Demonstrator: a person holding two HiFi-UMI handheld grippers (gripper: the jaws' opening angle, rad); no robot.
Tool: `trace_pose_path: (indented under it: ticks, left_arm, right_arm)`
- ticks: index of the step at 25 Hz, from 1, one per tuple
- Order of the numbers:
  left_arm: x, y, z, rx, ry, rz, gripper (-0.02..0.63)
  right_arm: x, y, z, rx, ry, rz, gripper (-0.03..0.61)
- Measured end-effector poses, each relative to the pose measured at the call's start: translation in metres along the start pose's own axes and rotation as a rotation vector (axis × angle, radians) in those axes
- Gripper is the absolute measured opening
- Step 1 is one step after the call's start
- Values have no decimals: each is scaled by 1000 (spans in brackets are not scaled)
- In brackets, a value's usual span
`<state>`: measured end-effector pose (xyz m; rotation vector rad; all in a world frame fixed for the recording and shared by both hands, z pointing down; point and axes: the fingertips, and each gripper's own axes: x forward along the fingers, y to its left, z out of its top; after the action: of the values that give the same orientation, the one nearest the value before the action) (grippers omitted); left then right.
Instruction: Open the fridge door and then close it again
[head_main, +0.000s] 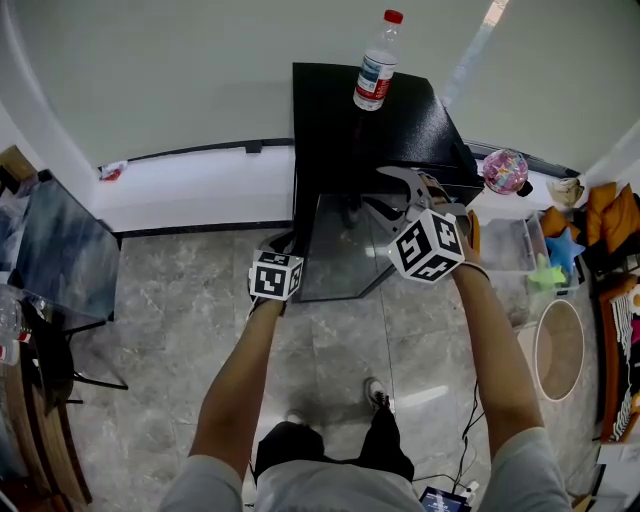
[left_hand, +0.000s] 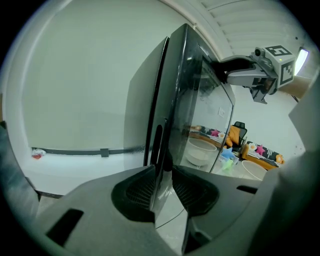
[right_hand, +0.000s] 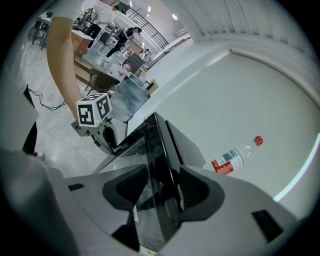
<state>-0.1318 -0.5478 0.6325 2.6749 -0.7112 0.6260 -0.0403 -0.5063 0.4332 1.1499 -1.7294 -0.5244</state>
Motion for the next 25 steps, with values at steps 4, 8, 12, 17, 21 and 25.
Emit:
trace_pose_path:
  ticks: [4, 8, 12, 17, 21, 25]
  left_arm:
    - [0, 1, -1, -11, 15, 10, 84]
    - [-11, 2, -3, -29, 18, 39, 88]
    - [-42, 3, 2, 14, -1, 49, 109]
    - [-95, 0, 41, 64, -87, 48, 92]
    - [-142, -27, 80, 165, -138, 48, 49]
    - [-189, -62, 115, 254, -190, 65, 17]
  right_arm:
    - [0, 0, 0, 16, -2, 2, 199]
    - [-8, -1, 3, 123, -49, 3, 210]
    - [-37, -2, -12, 286, -83, -75, 210]
    - [-97, 4, -50, 534, -84, -174, 184]
    - [-147, 12, -69, 645, -76, -255, 121]
    - [-189, 21, -67, 683, -96, -286, 47]
